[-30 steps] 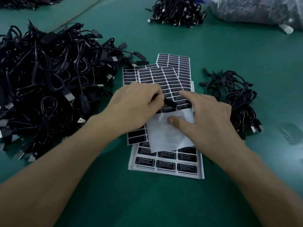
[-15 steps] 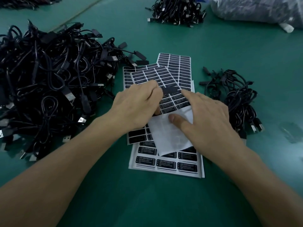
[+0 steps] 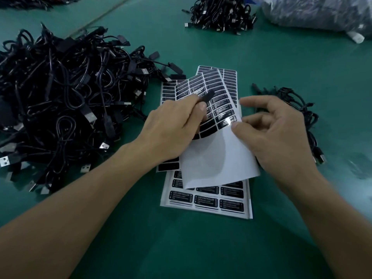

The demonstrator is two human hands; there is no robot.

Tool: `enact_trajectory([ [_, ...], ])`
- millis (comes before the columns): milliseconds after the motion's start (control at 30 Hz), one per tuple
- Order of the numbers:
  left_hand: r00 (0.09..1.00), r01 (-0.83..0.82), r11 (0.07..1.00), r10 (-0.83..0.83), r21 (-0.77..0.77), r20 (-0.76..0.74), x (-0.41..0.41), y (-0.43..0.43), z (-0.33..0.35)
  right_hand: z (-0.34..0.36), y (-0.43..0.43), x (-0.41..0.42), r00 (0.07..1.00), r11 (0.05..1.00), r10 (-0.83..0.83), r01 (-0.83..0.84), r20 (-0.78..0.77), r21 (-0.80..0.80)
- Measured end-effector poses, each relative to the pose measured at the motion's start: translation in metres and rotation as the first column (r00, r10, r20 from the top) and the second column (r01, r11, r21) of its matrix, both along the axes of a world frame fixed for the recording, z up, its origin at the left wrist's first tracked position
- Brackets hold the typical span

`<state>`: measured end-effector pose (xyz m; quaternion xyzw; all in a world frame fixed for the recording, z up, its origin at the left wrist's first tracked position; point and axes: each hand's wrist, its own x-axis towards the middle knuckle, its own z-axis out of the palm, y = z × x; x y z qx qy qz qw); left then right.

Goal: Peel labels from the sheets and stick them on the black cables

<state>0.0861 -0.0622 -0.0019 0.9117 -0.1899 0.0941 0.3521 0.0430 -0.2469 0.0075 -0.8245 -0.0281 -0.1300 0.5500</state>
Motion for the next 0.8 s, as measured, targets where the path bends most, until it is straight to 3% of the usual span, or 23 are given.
enact_trajectory([
  [167, 0.997, 0.074, 0.978, -0.077, -0.197, -0.004, -0.005, -0.008, 0.004, -0.005, 0.003, -0.001, 1.0, 0.999, -0.014, 0.015, -0.01, 0.049],
  [300, 0.995, 0.093, 0.976, -0.085, -0.198, 0.048, -0.007, -0.012, 0.001, -0.01, 0.005, 0.001, 1.0, 0.997, -0.002, 0.003, -0.006, 0.077],
  [567, 0.975, 0.16, 0.936, -0.101, -0.312, 0.199, -0.008, -0.012, 0.003, -0.008, 0.01, -0.003, 0.993, 0.999, 0.044, -0.042, 0.11, -0.021],
  [800, 0.979, 0.186, 0.915, -0.143, -0.357, 0.145, -0.005, -0.01, -0.001, -0.012, 0.011, -0.004, 0.982, 0.989, 0.104, -0.085, 0.157, -0.122],
])
